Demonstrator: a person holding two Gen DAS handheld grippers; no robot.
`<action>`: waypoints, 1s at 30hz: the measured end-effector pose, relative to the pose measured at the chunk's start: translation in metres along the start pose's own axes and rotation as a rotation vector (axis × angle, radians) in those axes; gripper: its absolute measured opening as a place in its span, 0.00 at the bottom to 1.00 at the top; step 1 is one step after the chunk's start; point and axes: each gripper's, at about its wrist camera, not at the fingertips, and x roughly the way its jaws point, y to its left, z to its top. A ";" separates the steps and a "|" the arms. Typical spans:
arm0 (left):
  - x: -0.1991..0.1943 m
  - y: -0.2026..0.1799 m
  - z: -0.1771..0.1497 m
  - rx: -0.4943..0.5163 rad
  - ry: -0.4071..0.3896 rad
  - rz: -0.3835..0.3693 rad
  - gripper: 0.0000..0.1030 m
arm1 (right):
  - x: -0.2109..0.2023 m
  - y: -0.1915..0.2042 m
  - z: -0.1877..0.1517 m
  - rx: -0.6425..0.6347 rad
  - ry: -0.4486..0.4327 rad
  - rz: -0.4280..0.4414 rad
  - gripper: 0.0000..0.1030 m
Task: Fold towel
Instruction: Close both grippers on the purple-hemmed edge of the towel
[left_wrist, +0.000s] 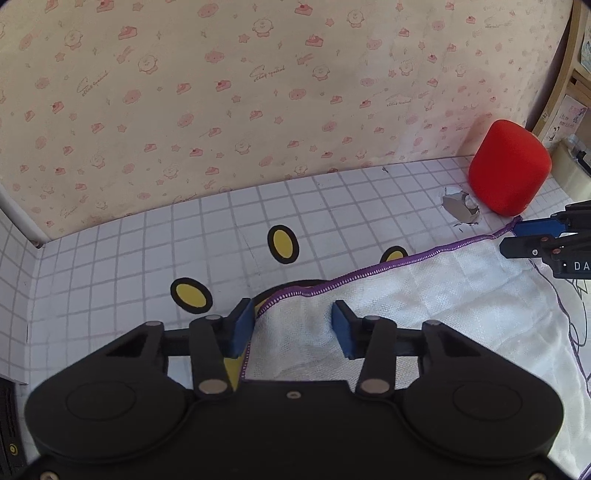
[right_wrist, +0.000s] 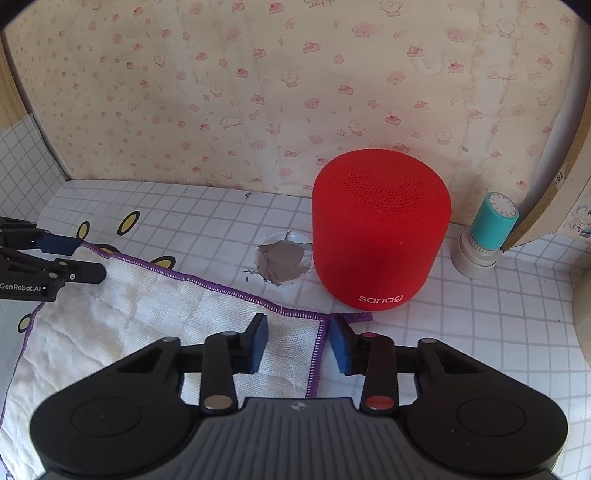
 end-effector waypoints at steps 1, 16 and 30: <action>0.000 0.000 0.000 0.002 0.000 -0.002 0.42 | 0.000 0.000 0.000 -0.004 0.001 -0.001 0.27; -0.001 -0.007 0.002 0.001 0.015 -0.035 0.13 | -0.003 0.003 0.002 -0.011 -0.005 0.004 0.06; -0.009 -0.013 0.002 0.008 -0.010 -0.023 0.05 | -0.008 0.004 0.002 -0.017 -0.021 0.014 0.05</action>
